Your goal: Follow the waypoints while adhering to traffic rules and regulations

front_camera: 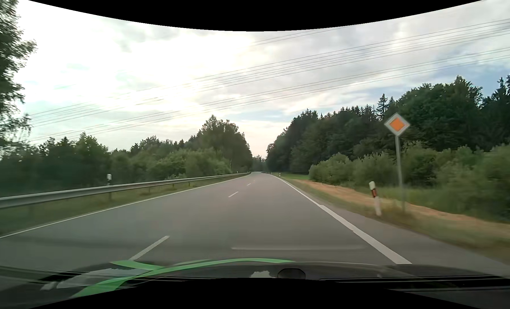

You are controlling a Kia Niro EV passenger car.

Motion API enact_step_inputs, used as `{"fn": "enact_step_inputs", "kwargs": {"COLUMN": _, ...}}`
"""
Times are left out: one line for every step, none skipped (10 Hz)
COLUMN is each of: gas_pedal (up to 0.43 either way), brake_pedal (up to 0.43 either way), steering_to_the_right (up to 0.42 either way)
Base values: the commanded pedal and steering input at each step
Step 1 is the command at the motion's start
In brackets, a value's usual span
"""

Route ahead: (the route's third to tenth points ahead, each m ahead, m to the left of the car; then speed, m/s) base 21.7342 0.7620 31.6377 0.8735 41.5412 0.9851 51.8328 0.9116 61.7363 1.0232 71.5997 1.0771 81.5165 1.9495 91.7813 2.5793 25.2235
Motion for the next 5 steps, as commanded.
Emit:
{"fn": "enact_step_inputs", "kwargs": {"gas_pedal": 0.228, "brake_pedal": 0.000, "steering_to_the_right": -0.004}}
{"fn": "enact_step_inputs", "kwargs": {"gas_pedal": 0.228, "brake_pedal": 0.000, "steering_to_the_right": -0.004}}
{"fn": "enact_step_inputs", "kwargs": {"gas_pedal": 0.228, "brake_pedal": 0.000, "steering_to_the_right": -0.003}}
{"fn": "enact_step_inputs", "kwargs": {"gas_pedal": 0.228, "brake_pedal": 0.000, "steering_to_the_right": -0.002}}
{"fn": "enact_step_inputs", "kwargs": {"gas_pedal": 0.228, "brake_pedal": 0.000, "steering_to_the_right": -0.002}}
